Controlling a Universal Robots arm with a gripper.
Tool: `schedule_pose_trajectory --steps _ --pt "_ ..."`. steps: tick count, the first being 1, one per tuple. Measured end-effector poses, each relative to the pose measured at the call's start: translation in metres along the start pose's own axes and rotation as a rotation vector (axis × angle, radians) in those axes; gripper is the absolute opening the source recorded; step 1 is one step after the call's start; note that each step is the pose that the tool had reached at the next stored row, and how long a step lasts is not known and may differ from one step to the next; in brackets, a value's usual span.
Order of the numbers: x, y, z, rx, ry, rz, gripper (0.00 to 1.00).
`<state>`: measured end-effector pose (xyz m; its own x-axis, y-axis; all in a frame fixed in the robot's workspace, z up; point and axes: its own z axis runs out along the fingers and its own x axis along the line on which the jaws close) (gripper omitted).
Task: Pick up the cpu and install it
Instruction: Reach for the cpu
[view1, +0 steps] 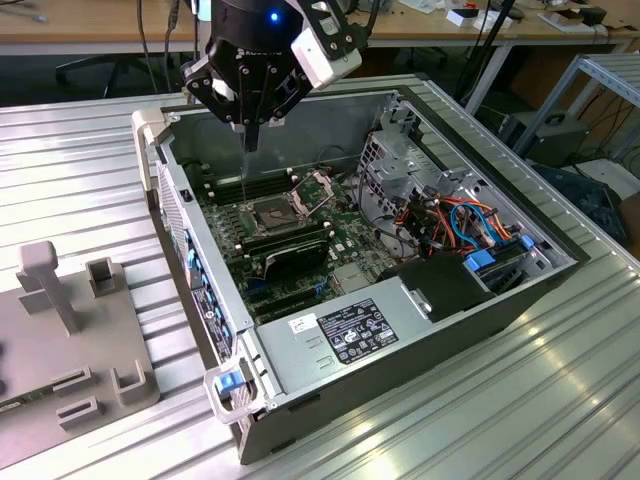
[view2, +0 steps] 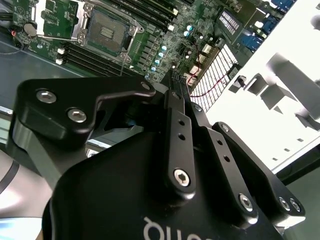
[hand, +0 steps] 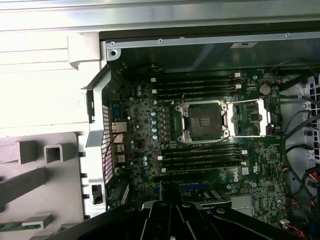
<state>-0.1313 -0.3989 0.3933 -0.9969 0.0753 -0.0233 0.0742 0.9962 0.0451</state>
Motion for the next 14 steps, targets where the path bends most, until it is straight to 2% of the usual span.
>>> schedule_pose_trajectory --steps 14 --pt "0.0057 -0.0004 -0.0001 0.0 0.0 0.0 0.11"
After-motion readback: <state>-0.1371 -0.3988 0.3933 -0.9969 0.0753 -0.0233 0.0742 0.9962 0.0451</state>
